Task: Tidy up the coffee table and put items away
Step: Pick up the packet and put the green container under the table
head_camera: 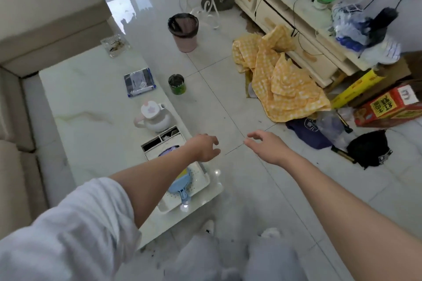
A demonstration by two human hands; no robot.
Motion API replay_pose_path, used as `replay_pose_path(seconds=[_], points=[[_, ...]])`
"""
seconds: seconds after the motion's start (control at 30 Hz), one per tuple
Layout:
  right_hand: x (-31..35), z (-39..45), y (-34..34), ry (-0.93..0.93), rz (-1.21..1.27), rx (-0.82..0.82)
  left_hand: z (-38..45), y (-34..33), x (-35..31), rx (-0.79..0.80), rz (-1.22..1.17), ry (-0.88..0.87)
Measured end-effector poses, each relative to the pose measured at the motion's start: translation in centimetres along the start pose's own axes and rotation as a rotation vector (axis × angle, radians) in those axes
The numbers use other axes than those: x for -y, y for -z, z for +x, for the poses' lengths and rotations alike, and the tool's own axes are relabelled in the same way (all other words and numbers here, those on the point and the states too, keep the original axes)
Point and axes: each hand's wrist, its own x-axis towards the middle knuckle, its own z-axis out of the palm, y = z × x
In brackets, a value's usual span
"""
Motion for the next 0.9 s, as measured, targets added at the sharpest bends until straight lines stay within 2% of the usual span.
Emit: replay_pose_path(seconds=[0.27, 0.43, 0.6, 0.9], points=[[-0.3, 13.6, 10.5, 0.192, -0.185, 0.191, 7.5, 4.1, -3.4, -0.106, -0.198, 0.332], [1.9, 20.5, 14.1, 0.3, -0.344, 0.34, 8.8, 5.2, -4.6, -0.173, -0.342, 0.488], [8.5, 28.8, 13.5, 0.429, -0.448, 0.48, 11.5, 6.4, -1.6, -0.24, -0.494, 0.627], [16.1, 41.9, 11.5, 0.409, -0.565, 0.588, 19.1, 7.9, 4.2, -0.167, -0.696, 0.783]])
